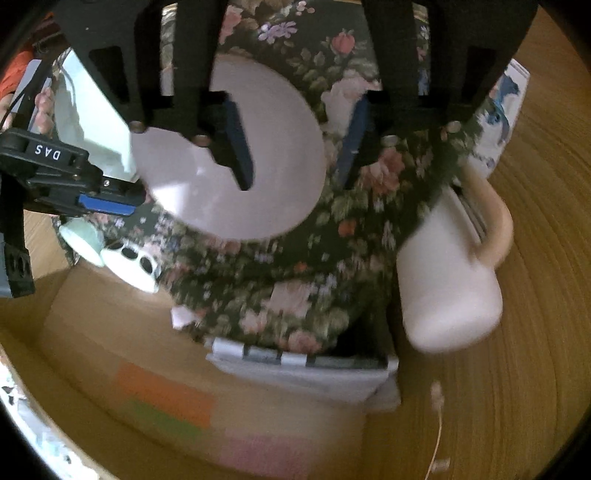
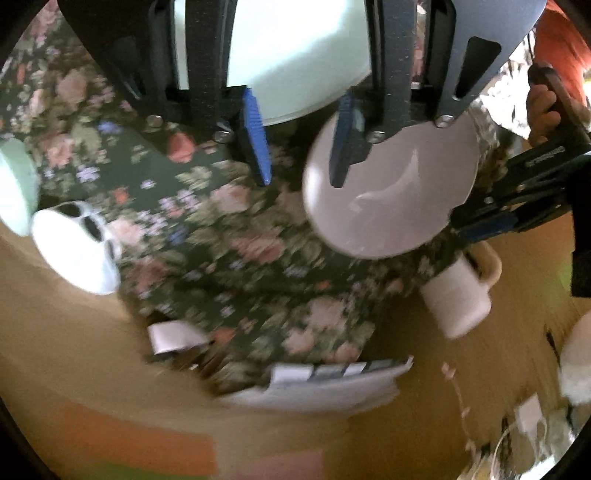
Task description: Organize plates and bowls
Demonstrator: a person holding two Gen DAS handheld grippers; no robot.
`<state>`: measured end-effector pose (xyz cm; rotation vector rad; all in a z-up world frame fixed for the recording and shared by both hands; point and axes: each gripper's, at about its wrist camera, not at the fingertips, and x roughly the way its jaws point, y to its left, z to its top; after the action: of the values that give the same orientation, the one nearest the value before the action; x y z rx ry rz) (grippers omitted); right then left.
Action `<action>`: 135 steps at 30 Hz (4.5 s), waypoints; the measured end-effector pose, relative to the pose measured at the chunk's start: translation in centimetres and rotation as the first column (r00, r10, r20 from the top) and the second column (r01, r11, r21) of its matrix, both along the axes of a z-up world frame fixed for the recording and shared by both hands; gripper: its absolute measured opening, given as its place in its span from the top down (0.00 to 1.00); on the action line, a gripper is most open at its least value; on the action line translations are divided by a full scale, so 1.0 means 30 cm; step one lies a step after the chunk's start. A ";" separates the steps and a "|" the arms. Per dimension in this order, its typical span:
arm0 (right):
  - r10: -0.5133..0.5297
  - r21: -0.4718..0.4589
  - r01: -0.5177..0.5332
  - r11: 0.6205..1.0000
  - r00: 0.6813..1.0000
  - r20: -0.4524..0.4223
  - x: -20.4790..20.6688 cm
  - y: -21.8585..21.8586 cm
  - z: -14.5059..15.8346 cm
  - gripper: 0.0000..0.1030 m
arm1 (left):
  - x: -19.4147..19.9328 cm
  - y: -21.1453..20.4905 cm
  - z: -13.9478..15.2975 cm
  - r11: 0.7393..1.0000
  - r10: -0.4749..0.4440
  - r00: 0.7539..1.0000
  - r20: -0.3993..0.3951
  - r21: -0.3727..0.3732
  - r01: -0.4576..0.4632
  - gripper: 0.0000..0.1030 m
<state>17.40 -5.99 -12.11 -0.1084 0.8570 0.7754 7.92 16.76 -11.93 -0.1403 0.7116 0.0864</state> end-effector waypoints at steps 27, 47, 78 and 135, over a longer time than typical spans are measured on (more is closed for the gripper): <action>-0.454 -0.011 0.455 0.891 0.888 -0.076 0.417 -0.528 -0.060 0.56 | 0.435 -0.275 0.066 0.988 -0.139 0.989 -0.056 0.059 0.142 0.24; -0.488 0.018 0.504 0.863 0.843 -0.226 0.595 -0.510 -0.197 0.45 | 0.622 -0.433 0.009 0.961 -0.232 0.969 -0.088 0.134 0.242 0.24; -0.249 -0.052 0.244 0.968 0.948 -0.197 0.360 -0.515 -0.164 0.69 | 0.692 -0.553 -0.164 0.945 -0.287 0.897 -0.336 0.053 0.322 0.25; -0.133 0.113 0.133 0.985 0.991 -0.008 0.122 -0.288 0.081 0.81 | 0.320 -0.425 0.054 0.968 -0.224 0.966 -0.129 0.082 0.236 0.82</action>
<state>21.05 -14.64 -9.69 0.0489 0.8103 0.6965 17.52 4.01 -10.33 0.0420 0.8369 -0.0943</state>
